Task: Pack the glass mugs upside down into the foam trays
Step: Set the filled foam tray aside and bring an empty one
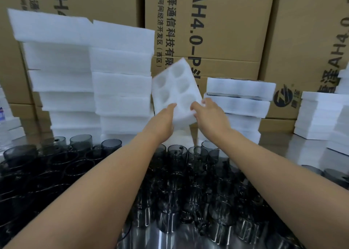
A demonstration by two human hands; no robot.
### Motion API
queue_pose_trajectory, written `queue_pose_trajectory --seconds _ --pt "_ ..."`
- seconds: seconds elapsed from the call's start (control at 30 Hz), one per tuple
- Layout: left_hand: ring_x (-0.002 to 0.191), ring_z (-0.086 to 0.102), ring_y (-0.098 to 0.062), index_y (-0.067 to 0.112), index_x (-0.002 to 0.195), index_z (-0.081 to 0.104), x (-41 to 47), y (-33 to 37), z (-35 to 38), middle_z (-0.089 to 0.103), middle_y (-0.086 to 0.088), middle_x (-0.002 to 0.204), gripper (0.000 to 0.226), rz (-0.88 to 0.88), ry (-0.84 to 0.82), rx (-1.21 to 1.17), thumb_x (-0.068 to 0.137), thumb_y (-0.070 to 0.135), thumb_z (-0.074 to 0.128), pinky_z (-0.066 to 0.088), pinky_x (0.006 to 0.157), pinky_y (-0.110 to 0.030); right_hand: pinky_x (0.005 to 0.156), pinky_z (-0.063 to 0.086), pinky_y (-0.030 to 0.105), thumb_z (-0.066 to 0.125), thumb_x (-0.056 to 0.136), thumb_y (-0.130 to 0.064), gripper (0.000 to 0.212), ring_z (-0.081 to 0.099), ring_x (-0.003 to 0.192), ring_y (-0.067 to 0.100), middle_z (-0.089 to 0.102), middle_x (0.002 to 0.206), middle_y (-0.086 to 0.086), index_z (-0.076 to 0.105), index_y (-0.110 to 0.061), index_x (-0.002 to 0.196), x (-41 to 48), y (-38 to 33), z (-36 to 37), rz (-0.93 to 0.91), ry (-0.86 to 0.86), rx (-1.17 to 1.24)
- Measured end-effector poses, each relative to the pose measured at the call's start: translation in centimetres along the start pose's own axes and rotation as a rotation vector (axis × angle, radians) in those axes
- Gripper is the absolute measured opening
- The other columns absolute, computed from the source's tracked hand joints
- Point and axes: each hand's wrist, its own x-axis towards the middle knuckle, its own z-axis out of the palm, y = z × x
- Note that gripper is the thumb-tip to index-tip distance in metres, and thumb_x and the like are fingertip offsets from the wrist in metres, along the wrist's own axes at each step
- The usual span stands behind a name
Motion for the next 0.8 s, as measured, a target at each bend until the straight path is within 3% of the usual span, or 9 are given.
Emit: queue_pose_trajectory --seconds 0.2,0.3,0.37,0.47,0.57,0.63,0.67,0.73,0.8 --pt "0.104 0.054 -0.027 0.018 0.148 0.029 -1.8 2.0 -2.9 0.054 -0.011 0.119 0.061 0.112 0.207 -0.081 0.094 0.005 0.052 0.034 0.080 -0.025 0.080 0.035 0.040 0.052 0.087 -0.011 0.035 0.048 0.108 0.037 0.032 0.145 0.019 0.058 -0.012 0.121 -3.2 -0.7 -5.7 -0.111 0.208 -0.040" --pt "0.105 0.052 -0.025 0.021 0.149 0.029 -3.6 2.5 -5.5 0.053 -0.009 0.120 0.062 0.177 0.185 -0.057 0.094 0.002 0.051 0.034 0.083 -0.023 0.096 0.028 0.043 0.055 0.075 -0.022 0.043 0.036 0.121 0.033 0.039 0.142 0.013 0.065 -0.018 0.116 -6.0 -0.5 -8.5 -0.194 0.257 0.123" --pt "0.100 0.049 -0.020 0.030 0.149 0.028 -5.3 2.8 -7.3 0.051 -0.005 0.117 0.067 0.213 0.134 -0.037 0.094 0.000 0.048 0.040 0.089 -0.029 0.109 0.018 0.050 0.055 0.064 -0.018 0.053 0.024 0.130 0.029 0.042 0.141 0.015 0.066 -0.017 0.115 -7.6 0.0 -10.2 -0.314 0.313 0.059" --pt "0.095 0.047 -0.017 0.049 0.142 0.023 -8.2 3.2 -9.9 0.051 0.000 0.113 0.073 0.285 0.083 0.027 0.094 -0.001 0.048 0.039 0.083 -0.029 0.114 -0.003 0.059 0.055 0.066 -0.016 0.060 0.022 0.140 0.037 0.041 0.142 0.015 0.061 -0.020 0.125 -9.4 1.0 -12.7 -0.350 0.218 -0.048" --pt "0.090 0.047 -0.016 0.061 0.128 0.017 -11.3 3.7 -11.9 0.050 0.001 0.112 0.077 0.366 0.014 0.133 0.095 -0.001 0.048 0.039 0.076 -0.029 0.114 -0.012 0.052 0.062 0.078 -0.021 0.062 0.030 0.138 0.030 0.039 0.144 0.009 0.047 -0.030 0.137 -11.1 2.1 -14.8 -0.382 0.043 -0.054" --pt "0.091 0.051 -0.012 0.064 0.127 0.016 -13.4 3.9 -12.7 0.050 0.002 0.111 0.078 0.397 -0.040 0.172 0.095 -0.001 0.046 0.045 0.078 -0.028 0.116 0.000 0.043 0.063 0.080 -0.028 0.063 0.039 0.130 0.025 0.040 0.143 0.004 0.042 -0.036 0.139 -12.8 2.3 -15.9 -0.423 -0.040 -0.046" --pt "0.091 0.050 0.001 0.065 0.126 0.016 -14.4 3.8 -12.9 0.049 0.004 0.111 0.079 0.402 -0.060 0.166 0.095 -0.001 0.045 0.043 0.078 -0.017 0.113 0.015 0.038 0.061 0.081 -0.034 0.062 0.044 0.123 0.021 0.043 0.139 0.000 0.040 -0.040 0.139 -13.8 2.1 -16.5 -0.424 -0.094 -0.029" --pt "0.091 0.043 0.022 0.069 0.123 0.017 -16.3 3.8 -13.1 0.047 0.012 0.111 0.082 0.392 -0.110 0.137 0.094 -0.003 0.043 0.036 0.075 -0.001 0.088 0.040 0.027 0.056 0.081 -0.046 0.056 0.052 0.105 0.011 0.050 0.129 -0.010 0.041 -0.046 0.135 -16.0 1.2 -17.6 -0.392 -0.230 0.018" --pt "0.090 0.041 0.025 0.074 0.117 0.017 -17.8 4.1 -13.2 0.047 0.016 0.109 0.087 0.376 -0.171 0.117 0.093 -0.006 0.042 0.033 0.072 0.002 0.073 0.045 0.029 0.054 0.080 -0.053 0.049 0.058 0.095 0.012 0.055 0.121 -0.014 0.051 -0.041 0.127 -18.2 0.0 -18.2 -0.406 -0.320 0.031"
